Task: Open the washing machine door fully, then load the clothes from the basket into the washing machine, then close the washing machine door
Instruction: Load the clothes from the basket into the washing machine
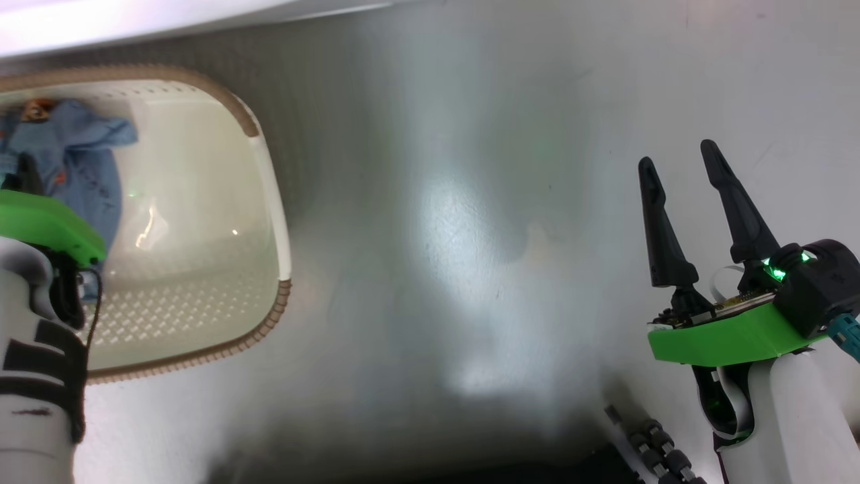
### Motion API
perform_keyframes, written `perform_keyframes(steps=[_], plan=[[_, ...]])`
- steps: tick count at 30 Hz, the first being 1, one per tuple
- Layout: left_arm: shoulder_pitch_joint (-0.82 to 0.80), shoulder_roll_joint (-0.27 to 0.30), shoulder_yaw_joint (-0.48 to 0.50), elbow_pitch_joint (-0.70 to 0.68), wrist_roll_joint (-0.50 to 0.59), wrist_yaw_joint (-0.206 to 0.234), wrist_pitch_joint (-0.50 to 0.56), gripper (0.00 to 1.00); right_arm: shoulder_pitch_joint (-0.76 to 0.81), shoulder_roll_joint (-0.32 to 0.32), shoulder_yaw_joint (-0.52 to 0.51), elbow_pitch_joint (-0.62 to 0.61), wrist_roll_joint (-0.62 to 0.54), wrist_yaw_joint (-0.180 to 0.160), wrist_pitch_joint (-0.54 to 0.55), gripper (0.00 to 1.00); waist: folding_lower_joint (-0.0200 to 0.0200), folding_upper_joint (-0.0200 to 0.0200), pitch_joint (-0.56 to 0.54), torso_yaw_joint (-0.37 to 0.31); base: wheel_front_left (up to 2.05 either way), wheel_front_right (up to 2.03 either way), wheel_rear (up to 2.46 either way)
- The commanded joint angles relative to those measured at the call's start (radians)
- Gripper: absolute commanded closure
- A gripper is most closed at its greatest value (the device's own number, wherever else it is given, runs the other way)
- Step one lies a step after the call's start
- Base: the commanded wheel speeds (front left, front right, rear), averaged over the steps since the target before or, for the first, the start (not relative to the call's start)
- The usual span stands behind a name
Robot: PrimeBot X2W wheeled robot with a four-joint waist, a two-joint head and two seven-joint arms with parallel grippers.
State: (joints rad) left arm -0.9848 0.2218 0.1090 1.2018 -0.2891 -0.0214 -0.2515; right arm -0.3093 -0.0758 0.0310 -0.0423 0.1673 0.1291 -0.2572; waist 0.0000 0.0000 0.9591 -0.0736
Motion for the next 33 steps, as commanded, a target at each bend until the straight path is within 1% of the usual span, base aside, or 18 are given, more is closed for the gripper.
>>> perform_keyframes(steps=[1,11,12,13,15,17,25,33], plan=[[0.069,0.044,0.021,-0.024,-0.011,-0.002,-0.01,1.0,0.025,-0.002,0.023,-0.016,-0.007,0.002,-0.005,0.0,0.0,0.0,-0.028,0.013,0.0,0.0,0.0],[0.258,-0.027,0.064,-0.323,0.007,-0.039,-0.01,1.0,0.032,-0.029,0.027,0.017,0.002,0.002,-0.005,0.0,0.0,0.0,-0.163,0.052,0.0,0.0,0.0],[0.32,-0.051,0.083,-0.407,0.019,-0.05,-0.01,1.0,0.04,-0.036,0.031,0.028,0.005,0.002,-0.005,0.0,0.0,0.0,-0.208,0.059,0.0,0.0,0.0],[0.36,-0.065,0.096,-0.46,0.03,-0.057,-0.01,1.0,0.047,-0.04,0.033,0.036,0.007,0.002,-0.005,0.0,0.0,0.0,-0.238,0.062,0.0,0.0,0.0],[0.399,-0.081,0.111,-0.505,0.038,-0.064,-0.01,1.0,0.056,-0.044,0.034,0.042,0.01,0.002,-0.005,0.0,0.0,0.0,-0.268,0.063,0.0,0.0,0.0],[0.469,-0.106,0.134,-0.58,0.056,-0.078,-0.01,1.0,0.076,-0.049,0.039,0.057,0.015,0.002,-0.005,0.0,0.0,0.0,-0.326,0.065,0.0,0.0,0.0],[0.583,-0.144,0.167,-0.736,0.082,-0.096,-0.01,1.0,0.118,-0.057,0.042,0.082,0.024,0.002,-0.005,0.0,0.0,0.0,-0.45,0.063,0.0,0.0,0.0],[0.691,-0.165,0.17,-0.874,0.092,-0.104,-0.01,1.0,0.167,-0.061,0.042,0.1,0.032,0.002,-0.005,0.0,0.0,0.0,-0.572,0.059,0.0,0.0,0.0]])
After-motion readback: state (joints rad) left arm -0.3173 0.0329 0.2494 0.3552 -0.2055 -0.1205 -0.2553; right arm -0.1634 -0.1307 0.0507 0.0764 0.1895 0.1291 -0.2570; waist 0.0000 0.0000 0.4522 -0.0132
